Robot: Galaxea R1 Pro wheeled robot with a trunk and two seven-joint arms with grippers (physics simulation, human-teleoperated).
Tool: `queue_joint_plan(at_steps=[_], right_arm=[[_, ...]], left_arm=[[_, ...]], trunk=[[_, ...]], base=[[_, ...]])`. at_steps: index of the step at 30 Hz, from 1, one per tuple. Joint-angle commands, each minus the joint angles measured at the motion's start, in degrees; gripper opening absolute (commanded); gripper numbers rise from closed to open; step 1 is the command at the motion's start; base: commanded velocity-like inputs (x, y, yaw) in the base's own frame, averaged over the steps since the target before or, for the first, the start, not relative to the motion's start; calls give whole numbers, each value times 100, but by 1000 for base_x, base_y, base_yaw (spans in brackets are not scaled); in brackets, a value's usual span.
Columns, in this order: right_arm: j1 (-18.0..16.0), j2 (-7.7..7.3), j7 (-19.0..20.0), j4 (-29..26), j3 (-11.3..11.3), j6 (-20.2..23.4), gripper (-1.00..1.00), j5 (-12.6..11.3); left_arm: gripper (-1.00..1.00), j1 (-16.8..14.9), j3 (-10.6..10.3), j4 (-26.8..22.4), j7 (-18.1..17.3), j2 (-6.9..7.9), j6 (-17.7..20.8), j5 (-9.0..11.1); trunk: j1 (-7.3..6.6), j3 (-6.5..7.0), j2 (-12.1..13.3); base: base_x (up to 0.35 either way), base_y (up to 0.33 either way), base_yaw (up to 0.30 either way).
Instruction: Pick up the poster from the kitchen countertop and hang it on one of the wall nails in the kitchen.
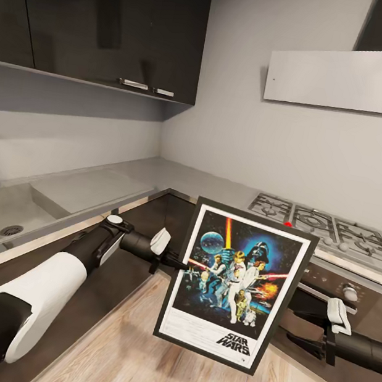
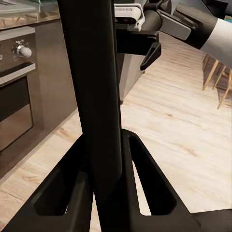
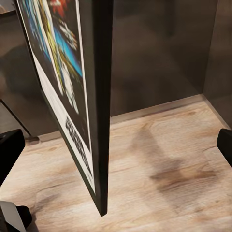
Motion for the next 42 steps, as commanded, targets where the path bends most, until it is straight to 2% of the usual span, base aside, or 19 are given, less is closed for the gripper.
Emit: queue_joint_plan(at_steps=[1,8,13,30,35,38,42], right_arm=[[-6,2,35,-4,-8,60,100,31],[-6,10,28,-2,0,59,100,29],[-25,171,39,30,56,41,100,-51],[-26,169,38,31,55,41,100,-51],[-24,328,43,31,68,34,100,-84],[-24,415,44,28,70,33,100,-90],[-24,436,49,26,71,27,100,-94]], left_arm=[[-100,-4,7,-5,-26,-1,43,-30],[-100,-4,7,-10,-26,-1,35,-28],[-100,5,16,-22,-26,-19,86,-26],[-100,5,16,-25,-26,-19,86,-27],[-100,68,10,-93,-26,142,96,-18],[-100,77,8,-113,-26,167,100,-13],[-100,83,7,-131,-26,181,104,-11]], trunk=[[0,-6,-4],[0,-6,-4],[0,-7,-4],[0,-7,-4],[0,-7,-4],[0,-7,-4],[0,-7,-4]], base=[[0,0,0],[0,0,0],[0,0,0],[0,0,0],[0,0,0],[0,0,0],[0,0,0]])
